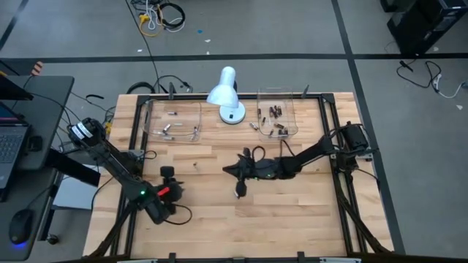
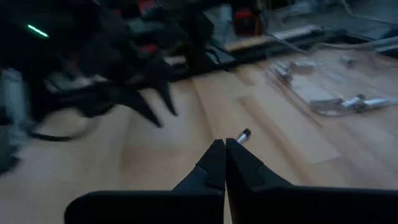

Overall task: Sort batteries
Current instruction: Put the silver battery in the transparent bin

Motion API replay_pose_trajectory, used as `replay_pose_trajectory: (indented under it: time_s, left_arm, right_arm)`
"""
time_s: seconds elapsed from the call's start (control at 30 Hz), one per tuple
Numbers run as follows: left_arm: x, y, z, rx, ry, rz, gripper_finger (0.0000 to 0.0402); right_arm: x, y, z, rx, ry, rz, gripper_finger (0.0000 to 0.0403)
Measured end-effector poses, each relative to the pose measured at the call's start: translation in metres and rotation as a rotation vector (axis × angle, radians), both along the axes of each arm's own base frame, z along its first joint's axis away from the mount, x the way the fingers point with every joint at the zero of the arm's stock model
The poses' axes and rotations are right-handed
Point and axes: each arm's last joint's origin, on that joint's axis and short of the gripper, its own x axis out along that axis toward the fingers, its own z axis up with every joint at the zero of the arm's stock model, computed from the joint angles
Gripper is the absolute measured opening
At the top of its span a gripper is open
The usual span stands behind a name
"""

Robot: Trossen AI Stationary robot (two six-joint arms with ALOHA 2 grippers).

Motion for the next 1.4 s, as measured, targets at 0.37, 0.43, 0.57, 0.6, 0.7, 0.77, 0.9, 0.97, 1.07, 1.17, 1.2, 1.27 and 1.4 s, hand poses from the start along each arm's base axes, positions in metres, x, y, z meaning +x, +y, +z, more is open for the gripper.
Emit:
replay_pose_trajectory:
  time_s: [0.37,0.43,0.57,0.6,0.7,0.77,0.9,0.97,1.07,1.17,1.2,1.27,1.4]
  left_arm:
    - [0.021,-0.006,0.011,-0.019,-0.352,0.102,0.0127]
    - [0.022,-0.007,0.012,-0.024,-0.381,0.11,0.0127]
    - [0.023,-0.008,0.013,-0.023,-0.41,0.12,0.0127]
    - [0.023,-0.008,0.013,-0.024,-0.414,0.121,0.0127]
    - [0.024,-0.009,0.014,-0.027,-0.441,0.13,0.0127]
    - [0.025,-0.01,0.015,-0.038,-0.454,0.134,0.0127]
    - [0.028,-0.013,0.018,-0.068,-0.51,0.151,0.0127]
    - [0.033,-0.015,0.022,-0.088,-0.577,0.169,0.0127]
    - [0.045,-0.017,0.032,-0.102,-0.656,0.168,0.0127]
    - [0.061,-0.015,0.043,-0.127,-0.708,0.136,0.0127]
    - [0.066,-0.013,0.047,-0.128,-0.725,0.123,0.0127]
    - [0.073,-0.008,0.054,-0.094,-0.756,0.112,0.0127]
    - [0.087,0.008,0.062,0.024,-0.773,0.126,0.0127]
  right_arm:
    - [0.038,-0.032,0.023,-0.153,0.296,-0.226,0.0]
    - [0.038,-0.041,0.022,-0.119,0.303,-0.257,0.0]
    - [0.035,-0.058,0.015,-0.044,0.362,-0.302,0.0002]
    - [0.035,-0.06,0.011,-0.033,0.371,-0.313,0.0002]
    - [0.035,-0.064,-0.004,-0.049,0.437,-0.313,0.0001]
    - [0.035,-0.061,-0.011,-0.06,0.475,-0.284,0.0]
    - [0.032,-0.055,-0.009,-0.06,0.496,-0.267,0.0]
    - [0.03,-0.053,-0.004,-0.063,0.502,-0.262,0.0]
    - [0.022,-0.053,0.013,-0.068,0.515,-0.257,0.0001]
    - [0.007,-0.053,0.034,-0.077,0.569,-0.258,0.0]
    - [0.001,-0.054,0.041,-0.079,0.59,-0.259,0.0001]
    - [-0.011,-0.055,0.058,-0.075,0.6,-0.272,0.0001]
    - [-0.035,-0.065,0.09,-0.074,0.607,-0.297,0.0]
